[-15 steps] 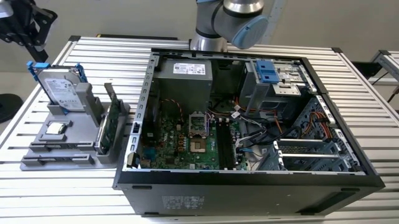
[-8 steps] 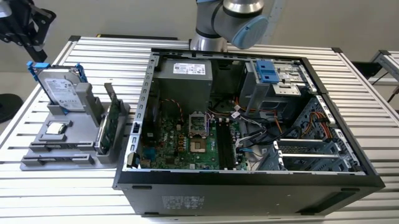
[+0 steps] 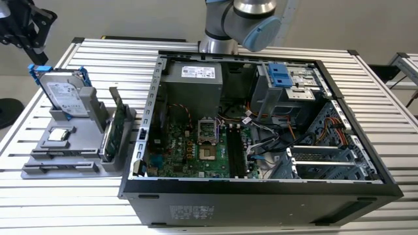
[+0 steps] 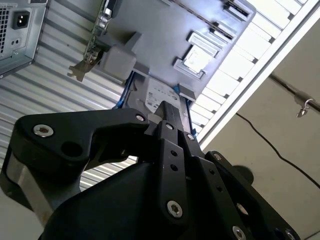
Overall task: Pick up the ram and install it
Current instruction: 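Reach for the ram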
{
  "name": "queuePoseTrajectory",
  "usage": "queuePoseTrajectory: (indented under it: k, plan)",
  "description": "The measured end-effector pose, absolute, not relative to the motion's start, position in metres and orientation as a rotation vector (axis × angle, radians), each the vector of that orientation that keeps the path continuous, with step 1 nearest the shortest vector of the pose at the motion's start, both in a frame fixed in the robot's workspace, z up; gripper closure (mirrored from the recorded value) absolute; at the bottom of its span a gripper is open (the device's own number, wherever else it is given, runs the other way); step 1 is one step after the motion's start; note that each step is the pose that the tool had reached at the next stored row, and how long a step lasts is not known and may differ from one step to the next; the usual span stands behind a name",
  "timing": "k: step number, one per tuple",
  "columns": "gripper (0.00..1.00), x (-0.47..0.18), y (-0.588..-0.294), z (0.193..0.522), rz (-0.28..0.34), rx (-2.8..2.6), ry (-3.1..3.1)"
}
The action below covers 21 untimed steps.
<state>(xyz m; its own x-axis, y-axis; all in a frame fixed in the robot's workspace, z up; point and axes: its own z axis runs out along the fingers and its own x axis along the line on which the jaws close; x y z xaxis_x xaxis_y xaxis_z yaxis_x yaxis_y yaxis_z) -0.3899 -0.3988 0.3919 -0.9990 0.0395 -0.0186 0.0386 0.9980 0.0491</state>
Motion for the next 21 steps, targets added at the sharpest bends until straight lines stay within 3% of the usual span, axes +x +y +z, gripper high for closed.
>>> queuePoseTrajectory:
  k: [21]
  plan:
    - [1.00,-0.3907,-0.3988,0.3831,0.076,0.060,3.121]
